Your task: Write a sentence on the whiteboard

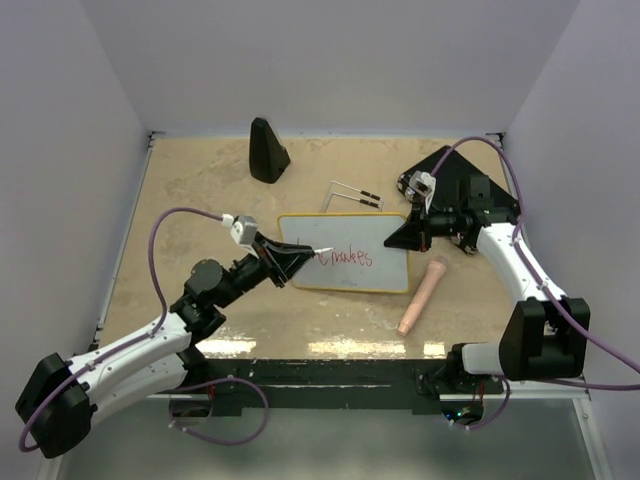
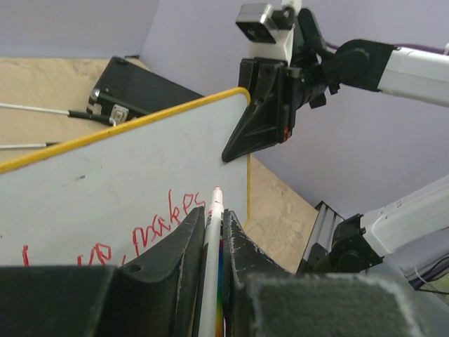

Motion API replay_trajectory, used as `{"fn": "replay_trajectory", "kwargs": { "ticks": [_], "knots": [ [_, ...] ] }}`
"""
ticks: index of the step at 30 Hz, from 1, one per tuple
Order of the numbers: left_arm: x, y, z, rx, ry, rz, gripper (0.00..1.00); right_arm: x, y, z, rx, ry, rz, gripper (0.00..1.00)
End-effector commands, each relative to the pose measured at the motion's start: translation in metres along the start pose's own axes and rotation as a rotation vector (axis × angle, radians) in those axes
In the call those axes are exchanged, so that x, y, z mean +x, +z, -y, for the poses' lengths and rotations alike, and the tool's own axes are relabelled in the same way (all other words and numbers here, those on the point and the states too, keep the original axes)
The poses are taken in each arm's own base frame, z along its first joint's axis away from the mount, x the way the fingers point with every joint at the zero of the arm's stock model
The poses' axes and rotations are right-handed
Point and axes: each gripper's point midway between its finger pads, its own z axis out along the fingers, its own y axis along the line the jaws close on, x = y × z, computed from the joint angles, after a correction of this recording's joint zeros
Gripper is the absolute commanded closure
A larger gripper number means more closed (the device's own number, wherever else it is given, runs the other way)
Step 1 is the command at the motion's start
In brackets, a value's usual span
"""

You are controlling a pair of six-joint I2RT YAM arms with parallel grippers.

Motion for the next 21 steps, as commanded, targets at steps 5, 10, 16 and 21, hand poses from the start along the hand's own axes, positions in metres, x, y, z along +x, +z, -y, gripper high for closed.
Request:
{"fn": "replay_trajectory", "kwargs": {
  "ticks": [5, 10, 16, 21],
  "knots": [
    [0.024, 0.014, 0.020, -0.022, 0.011, -0.089, 1.00, -0.026, -0.004, -0.031, -0.107, -0.098, 0.099, 1.00],
    [0.033, 0.012, 0.000, -0.133, 0.035, -0.088, 1.00, -0.028, -0.005, -0.035, -0.113, -0.103, 0.111, 1.00],
    [0.036, 0.007, -0.020, -0.221, 0.068, -0.071, 1.00, -0.025, -0.004, -0.033, -0.109, -0.096, 0.109, 1.00],
    [0.032, 0.011, -0.019, -0.225, 0.080, -0.069, 1.00, -0.025, -0.003, -0.032, -0.111, -0.091, 0.108, 1.00]
  ]
}}
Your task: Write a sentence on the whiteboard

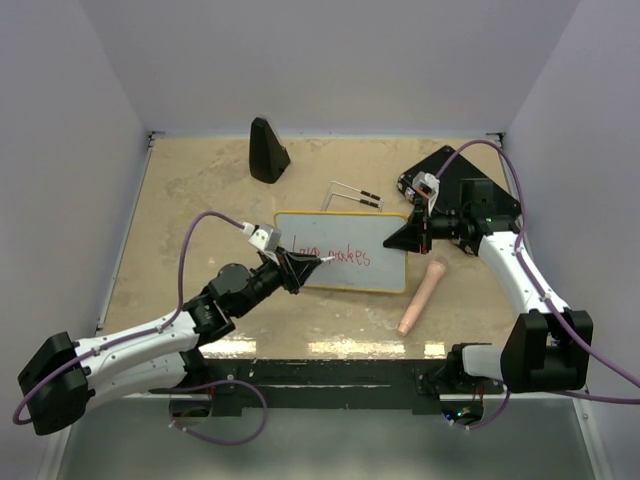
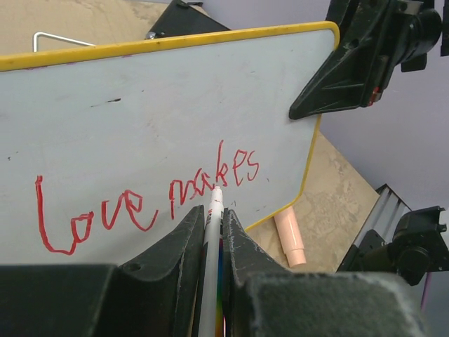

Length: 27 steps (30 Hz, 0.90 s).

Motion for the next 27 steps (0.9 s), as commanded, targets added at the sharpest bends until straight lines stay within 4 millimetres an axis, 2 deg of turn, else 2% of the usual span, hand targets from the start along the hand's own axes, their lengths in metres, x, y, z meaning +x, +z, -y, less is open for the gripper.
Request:
{"fn": "replay_trajectory", "kwargs": {
  "ticks": [1, 5, 6, 7, 10, 19, 27],
  "knots": [
    [-0.020, 0.003, 0.002, -0.012, 0.029, 0.063, 1.00, -0.018, 0.000, -0.017, -0.082, -0.056, 0.053, 1.00],
    [-0.039, -0.007, 0.013, 0.030, -0.012, 0.129, 1.00, -0.018, 0.000, -0.018, -0.090, -0.043, 0.061, 1.00],
    [-0.038, -0.011, 0.012, 0.034, -0.022, 0.139, 1.00, -0.018, 0.000, -0.019, -0.097, -0.038, 0.064, 1.00],
    [-0.050, -0.017, 0.017, 0.054, -0.050, 0.184, 1.00, -0.017, 0.001, -0.019, -0.101, -0.032, 0.066, 1.00],
    [-0.057, -0.029, 0.016, 0.058, -0.084, 0.222, 1.00, -0.017, 0.001, -0.021, -0.109, -0.021, 0.072, 1.00],
    [-0.054, -0.047, 0.020, 0.088, -0.120, 0.210, 1.00, -0.019, -0.001, -0.033, -0.133, -0.020, 0.107, 1.00],
    [-0.051, -0.046, 0.024, 0.099, -0.151, 0.182, 1.00, -0.019, -0.001, -0.034, -0.136, -0.023, 0.107, 1.00]
  ]
}}
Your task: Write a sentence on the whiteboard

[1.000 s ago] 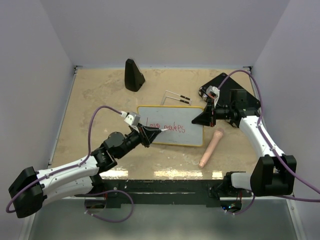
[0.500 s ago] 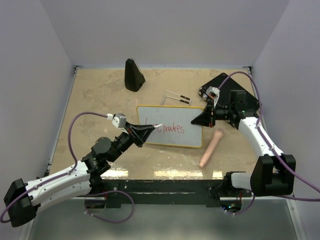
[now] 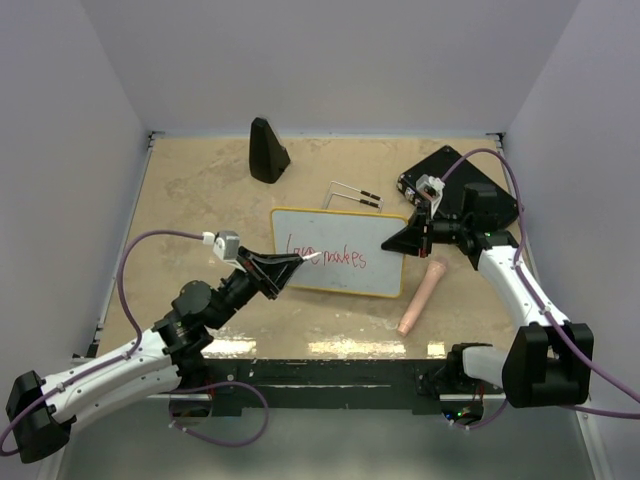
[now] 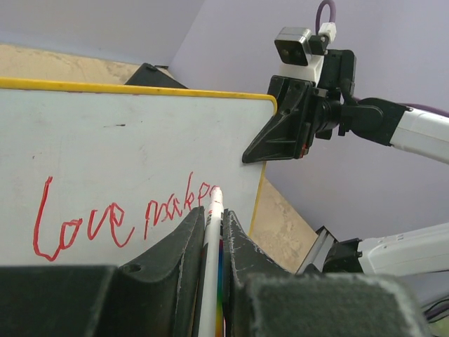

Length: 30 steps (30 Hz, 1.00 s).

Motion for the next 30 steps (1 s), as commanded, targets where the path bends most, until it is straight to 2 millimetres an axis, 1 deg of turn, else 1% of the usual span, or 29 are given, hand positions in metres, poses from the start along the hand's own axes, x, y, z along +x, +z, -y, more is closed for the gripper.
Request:
{"fn": "replay_trajectory", "kwargs": {
  "ticks": [1, 5, 13, 21, 23, 25, 26, 27, 28, 29, 30],
  "knots": [
    [0.001, 0.000, 0.007, 0.026, -0.036, -0.009, 1.00, -0.015, -0.001, -0.020, -0.090, -0.067, 0.030, 1.00],
    [0.002, 0.002, 0.010, 0.040, -0.046, -0.012, 1.00, -0.015, -0.001, -0.020, -0.093, -0.071, 0.032, 1.00],
    [0.013, 0.010, 0.015, 0.056, -0.044, -0.076, 1.00, -0.016, -0.002, -0.021, -0.093, -0.076, 0.032, 1.00],
    [0.014, 0.016, 0.024, 0.085, -0.045, -0.104, 1.00, -0.016, -0.002, -0.022, -0.088, -0.085, 0.033, 1.00],
    [0.014, 0.017, 0.030, 0.102, -0.054, -0.115, 1.00, -0.016, -0.002, -0.020, -0.081, -0.086, 0.033, 1.00],
    [0.019, 0.021, 0.031, 0.100, -0.059, -0.138, 1.00, -0.016, -0.002, -0.019, -0.076, -0.089, 0.031, 1.00],
    [0.015, 0.024, 0.036, 0.107, -0.062, -0.136, 1.00, -0.017, -0.002, -0.018, -0.073, -0.089, 0.031, 1.00],
    [0.022, 0.026, 0.037, 0.107, -0.062, -0.160, 1.00, -0.016, -0.002, -0.016, -0.066, -0.089, 0.029, 1.00],
    [0.023, 0.029, 0.039, 0.106, -0.060, -0.165, 1.00, -0.016, -0.002, -0.016, -0.064, -0.089, 0.028, 1.00],
    [0.019, 0.033, 0.045, 0.115, -0.060, -0.158, 1.00, -0.017, -0.003, -0.016, -0.061, -0.091, 0.029, 1.00],
    [0.028, 0.036, 0.049, 0.116, -0.049, -0.178, 1.00, -0.017, -0.003, -0.015, -0.057, -0.089, 0.029, 1.00]
  ]
}}
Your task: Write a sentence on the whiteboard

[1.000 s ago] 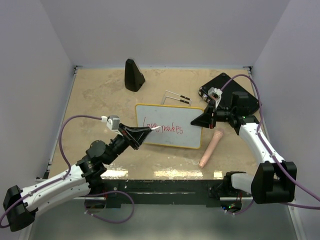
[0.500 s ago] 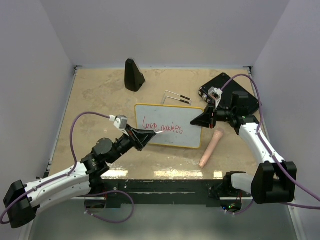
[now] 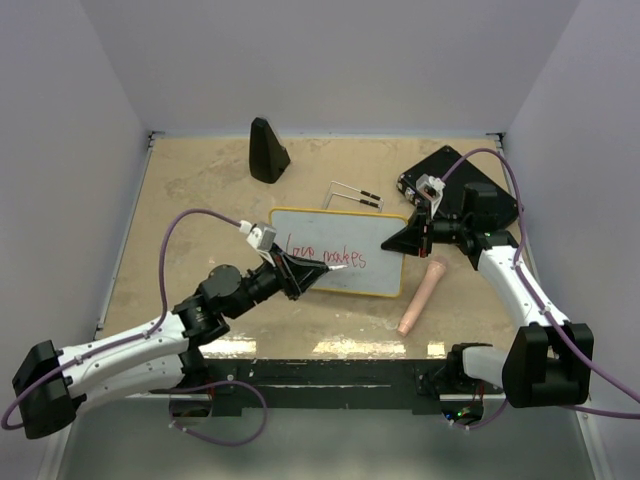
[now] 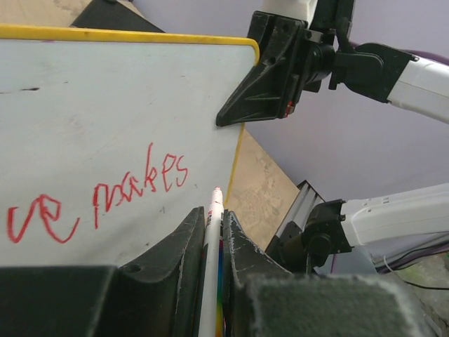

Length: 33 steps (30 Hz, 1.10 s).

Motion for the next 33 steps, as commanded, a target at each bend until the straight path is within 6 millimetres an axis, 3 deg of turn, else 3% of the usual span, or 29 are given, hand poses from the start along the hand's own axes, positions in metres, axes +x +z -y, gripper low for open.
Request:
{"fn": "replay_trajectory", "kwargs": {
  "ticks": [1, 6, 14, 22, 33],
  "knots": [
    [-0.013, 0.017, 0.029, 0.045, 0.004, 0.023, 1.00, -0.016, -0.003, -0.013, -0.042, -0.079, 0.025, 1.00],
    [0.000, 0.040, 0.043, 0.031, 0.061, 0.025, 1.00, -0.017, -0.004, -0.012, -0.033, -0.072, 0.028, 1.00],
    [-0.001, 0.073, 0.049, -0.033, 0.125, 0.064, 1.00, -0.018, -0.006, -0.011, -0.026, -0.070, 0.037, 1.00],
    [0.002, 0.084, 0.038, -0.144, 0.094, 0.079, 1.00, -0.017, -0.007, -0.010, -0.033, -0.062, 0.042, 1.00],
    [0.010, 0.093, 0.038, -0.212, 0.138, 0.073, 1.00, -0.017, -0.008, -0.009, -0.043, -0.058, 0.047, 1.00]
  ]
}}
